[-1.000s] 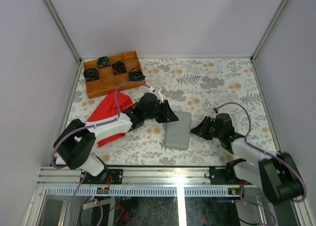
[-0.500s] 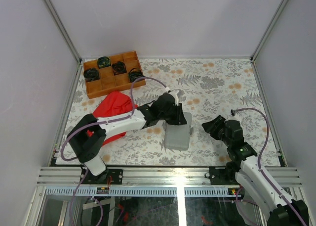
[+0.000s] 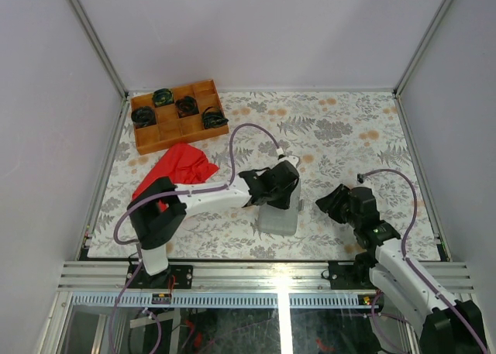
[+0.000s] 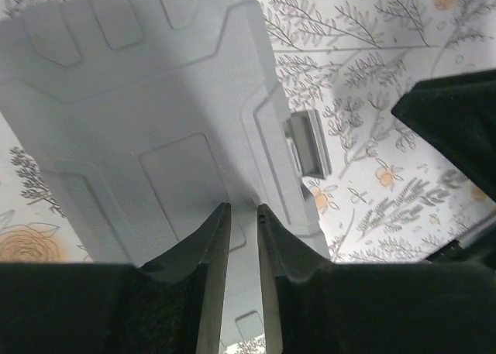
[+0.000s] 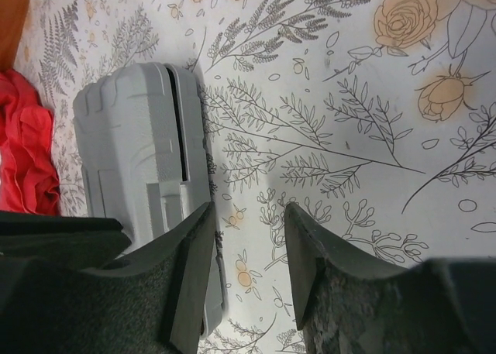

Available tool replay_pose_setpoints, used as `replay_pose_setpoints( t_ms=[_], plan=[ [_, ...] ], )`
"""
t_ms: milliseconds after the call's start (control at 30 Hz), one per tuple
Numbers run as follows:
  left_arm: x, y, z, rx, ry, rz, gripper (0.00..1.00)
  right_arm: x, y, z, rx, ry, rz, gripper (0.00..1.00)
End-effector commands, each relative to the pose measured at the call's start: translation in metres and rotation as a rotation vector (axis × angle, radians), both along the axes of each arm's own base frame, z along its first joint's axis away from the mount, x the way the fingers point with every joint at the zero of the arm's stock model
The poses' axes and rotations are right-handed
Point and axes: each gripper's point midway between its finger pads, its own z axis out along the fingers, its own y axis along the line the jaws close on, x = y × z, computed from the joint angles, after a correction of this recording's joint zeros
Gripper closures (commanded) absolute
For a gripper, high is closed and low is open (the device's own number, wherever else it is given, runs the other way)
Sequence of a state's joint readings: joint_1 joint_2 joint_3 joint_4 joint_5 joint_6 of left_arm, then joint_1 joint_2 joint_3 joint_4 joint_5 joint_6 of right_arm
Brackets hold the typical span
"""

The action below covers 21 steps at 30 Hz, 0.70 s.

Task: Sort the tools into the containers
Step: Close the storage box at the center of the board.

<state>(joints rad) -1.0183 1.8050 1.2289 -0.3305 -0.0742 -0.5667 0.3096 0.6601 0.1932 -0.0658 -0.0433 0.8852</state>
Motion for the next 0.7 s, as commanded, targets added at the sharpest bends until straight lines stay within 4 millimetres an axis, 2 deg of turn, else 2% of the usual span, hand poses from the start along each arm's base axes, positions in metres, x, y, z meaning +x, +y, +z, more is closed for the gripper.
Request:
replay_pose_setpoints(
  t_ms=[0,200,300,400,533,667],
  plan=[
    [0.015,0.011,-0.007,0.136,-0.068,0.021,0.81,0.007,0.009,0.011,0.020,-0.034,0.041,0.52],
    [0.021,0.010,-0.010,0.195,-0.083,-0.018,0.80,0.005,0.014,0.004,0.024,-0.006,0.075,0.52],
    [0.016,0.008,-0.020,0.218,-0.063,-0.051,0.80,0.004,0.016,0.002,0.023,0.007,0.088,0.52],
    [0.006,0.013,-0.039,0.261,-0.023,-0.077,0.81,0.003,0.016,-0.003,0.015,0.030,0.093,0.51],
    [-0.015,0.034,-0.075,0.334,0.049,-0.095,0.89,0.001,0.018,-0.007,0.005,0.061,0.114,0.51],
    [-0.030,0.049,-0.094,0.352,0.091,-0.091,0.91,-0.001,0.026,-0.009,0.016,0.069,0.168,0.54]
  ],
)
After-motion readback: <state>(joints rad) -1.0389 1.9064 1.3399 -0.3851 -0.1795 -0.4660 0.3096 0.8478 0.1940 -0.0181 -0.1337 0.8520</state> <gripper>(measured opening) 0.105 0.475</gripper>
